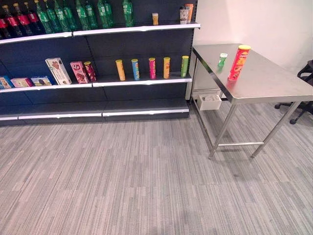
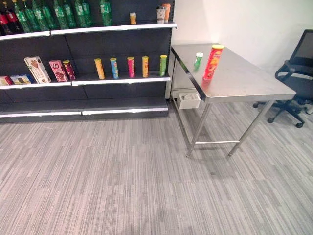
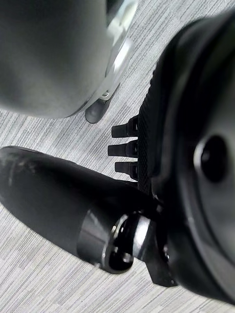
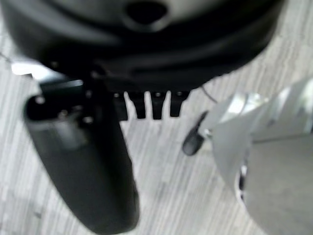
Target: Put the goods on the table back onto the shelves and tidy them up.
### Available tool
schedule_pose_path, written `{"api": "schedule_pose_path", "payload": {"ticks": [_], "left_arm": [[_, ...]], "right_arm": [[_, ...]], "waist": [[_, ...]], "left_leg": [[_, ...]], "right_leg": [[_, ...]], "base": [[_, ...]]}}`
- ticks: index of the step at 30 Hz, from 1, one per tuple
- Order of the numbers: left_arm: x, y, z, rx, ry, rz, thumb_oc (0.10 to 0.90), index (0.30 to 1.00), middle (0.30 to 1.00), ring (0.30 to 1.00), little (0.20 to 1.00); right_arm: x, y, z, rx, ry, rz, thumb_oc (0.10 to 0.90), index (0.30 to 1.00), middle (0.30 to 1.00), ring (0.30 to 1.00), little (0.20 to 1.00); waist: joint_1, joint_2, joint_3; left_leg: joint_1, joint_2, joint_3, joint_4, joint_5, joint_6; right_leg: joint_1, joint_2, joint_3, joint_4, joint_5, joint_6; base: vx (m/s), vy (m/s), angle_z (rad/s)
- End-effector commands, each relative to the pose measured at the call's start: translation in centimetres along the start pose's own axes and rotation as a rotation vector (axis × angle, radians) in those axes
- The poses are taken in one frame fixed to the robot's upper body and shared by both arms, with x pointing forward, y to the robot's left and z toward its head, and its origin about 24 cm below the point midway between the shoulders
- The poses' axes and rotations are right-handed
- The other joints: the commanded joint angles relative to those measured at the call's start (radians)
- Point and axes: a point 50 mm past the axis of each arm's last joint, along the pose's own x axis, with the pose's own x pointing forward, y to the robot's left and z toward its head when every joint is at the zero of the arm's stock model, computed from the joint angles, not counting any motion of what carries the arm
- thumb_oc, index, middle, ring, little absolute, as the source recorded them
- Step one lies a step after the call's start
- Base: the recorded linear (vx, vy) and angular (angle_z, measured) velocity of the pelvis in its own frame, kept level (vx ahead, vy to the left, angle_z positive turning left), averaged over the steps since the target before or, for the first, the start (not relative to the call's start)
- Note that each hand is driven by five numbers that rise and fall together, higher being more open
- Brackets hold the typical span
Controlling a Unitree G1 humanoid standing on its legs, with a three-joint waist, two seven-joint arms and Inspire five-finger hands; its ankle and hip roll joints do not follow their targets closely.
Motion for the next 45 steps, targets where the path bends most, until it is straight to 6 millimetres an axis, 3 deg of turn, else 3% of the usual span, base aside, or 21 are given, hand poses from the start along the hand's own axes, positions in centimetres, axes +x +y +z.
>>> {"api": "schedule_pose_path", "payload": {"ticks": [1, 11, 25, 45], "left_arm": [[0.1, -0.7, 0.9, -0.015, -0.041, -0.011, 0.800, 0.900, 0.900, 0.900, 0.900], [0.1, -1.3, 1.0, 0.064, -0.035, -0.050, 0.800, 0.900, 0.900, 0.900, 0.900], [0.1, -2.8, 1.2, 0.277, -0.059, -0.108, 0.800, 0.900, 0.900, 0.900, 0.900], [0.1, -2.2, 0.8, 0.252, -0.045, -0.092, 0.800, 0.900, 0.900, 0.900, 0.900]], "right_arm": [[-0.1, 1.2, 0.0, -0.006, -0.005, -0.011, 0.800, 0.900, 0.900, 0.900, 0.900], [-0.1, 2.5, -0.1, -0.089, -0.010, 0.027, 0.800, 0.900, 0.900, 0.900, 0.900], [-0.1, 2.3, -0.1, -0.232, -0.027, 0.031, 0.800, 0.900, 0.900, 0.900, 0.900], [-0.1, 2.9, -0.1, -0.346, -0.045, 0.066, 0.800, 0.900, 0.900, 0.900, 0.900]], "waist": [[-0.011, -0.044, -0.008], [-0.017, -0.046, -0.001], [-0.028, -0.042, -0.004], [-0.021, -0.043, 0.010]], "left_leg": [[-0.005, 0.019, 0.060, -0.046, -0.019, -0.031], [-0.013, 0.022, 0.069, -0.046, -0.010, -0.035], [-0.012, 0.027, 0.078, -0.046, -0.008, -0.035], [-0.012, 0.029, 0.063, -0.046, -0.010, -0.034]], "right_leg": [[0.094, -0.062, -0.019, -0.076, -0.038, 0.089], [0.081, -0.062, -0.012, -0.077, -0.027, 0.086], [0.080, -0.059, -0.001, -0.082, -0.020, 0.087], [0.079, -0.051, -0.001, -0.078, -0.028, 0.085]], "base": [[0.00, 0.000, 0.00], [-0.03, -0.011, 0.00], [-0.01, -0.003, -0.02], [0.00, -0.005, -0.02]]}}
